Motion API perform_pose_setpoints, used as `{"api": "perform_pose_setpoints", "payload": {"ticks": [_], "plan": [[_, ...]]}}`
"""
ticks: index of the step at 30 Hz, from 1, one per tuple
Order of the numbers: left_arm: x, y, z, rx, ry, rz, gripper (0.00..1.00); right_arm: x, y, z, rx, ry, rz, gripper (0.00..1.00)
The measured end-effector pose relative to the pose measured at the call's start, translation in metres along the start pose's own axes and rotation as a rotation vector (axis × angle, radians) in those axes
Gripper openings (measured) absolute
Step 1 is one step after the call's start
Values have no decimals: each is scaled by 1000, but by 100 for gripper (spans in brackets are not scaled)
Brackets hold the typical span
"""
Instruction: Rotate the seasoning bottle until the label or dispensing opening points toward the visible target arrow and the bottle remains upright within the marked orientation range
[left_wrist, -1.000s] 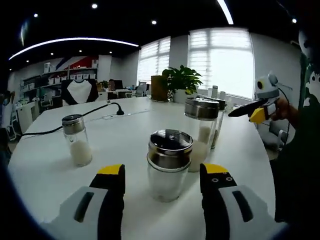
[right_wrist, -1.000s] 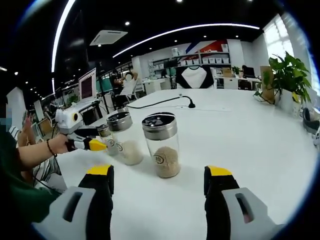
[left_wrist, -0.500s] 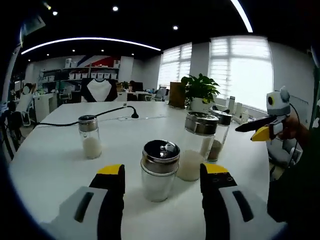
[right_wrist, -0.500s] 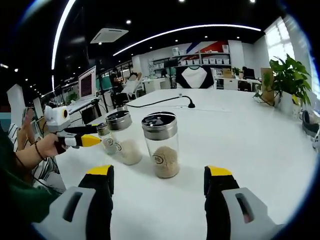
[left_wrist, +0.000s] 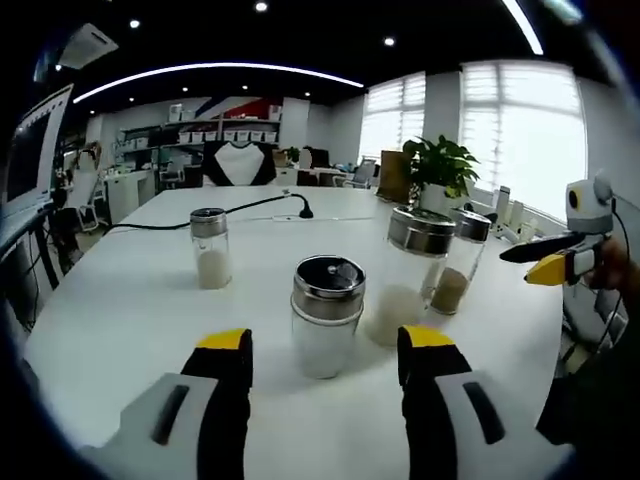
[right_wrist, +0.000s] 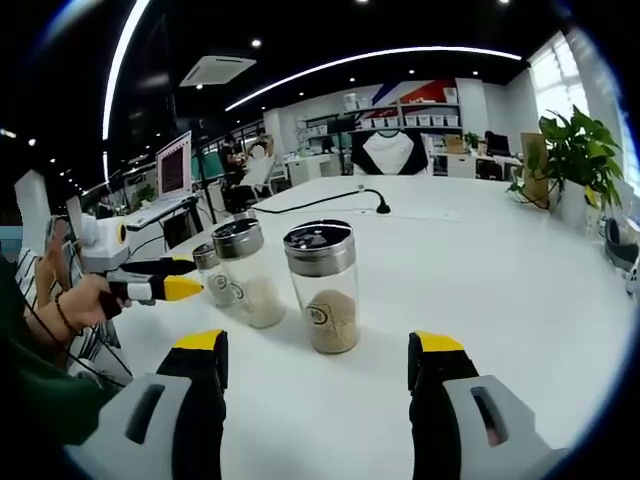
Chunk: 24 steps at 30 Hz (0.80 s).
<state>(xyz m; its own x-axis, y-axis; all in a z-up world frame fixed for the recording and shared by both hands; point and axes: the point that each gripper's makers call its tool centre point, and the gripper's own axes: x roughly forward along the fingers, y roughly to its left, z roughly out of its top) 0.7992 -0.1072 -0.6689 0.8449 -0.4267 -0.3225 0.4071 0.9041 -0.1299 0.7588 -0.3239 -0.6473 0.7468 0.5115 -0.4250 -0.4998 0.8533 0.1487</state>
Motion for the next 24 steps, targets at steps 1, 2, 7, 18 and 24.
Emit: {"api": "perform_pose_setpoints", "payload": {"ticks": [1,2,7,18,24], "plan": [[0,3,0,10,1,36,62,0,0,0,4,-1,0,74],[1,5,0,14,-1,54,62,0,-1,0,9,-3,0,74],[8,0,4,-13,-18,89,61,0,0,0,10,-2,4,74],[20,1,10,-21,-48,152,54,1,0,-1,18,-3,5,74],[27,3,8,-50,-60,153,50,2,2,-3,19,3,9,74]]}}
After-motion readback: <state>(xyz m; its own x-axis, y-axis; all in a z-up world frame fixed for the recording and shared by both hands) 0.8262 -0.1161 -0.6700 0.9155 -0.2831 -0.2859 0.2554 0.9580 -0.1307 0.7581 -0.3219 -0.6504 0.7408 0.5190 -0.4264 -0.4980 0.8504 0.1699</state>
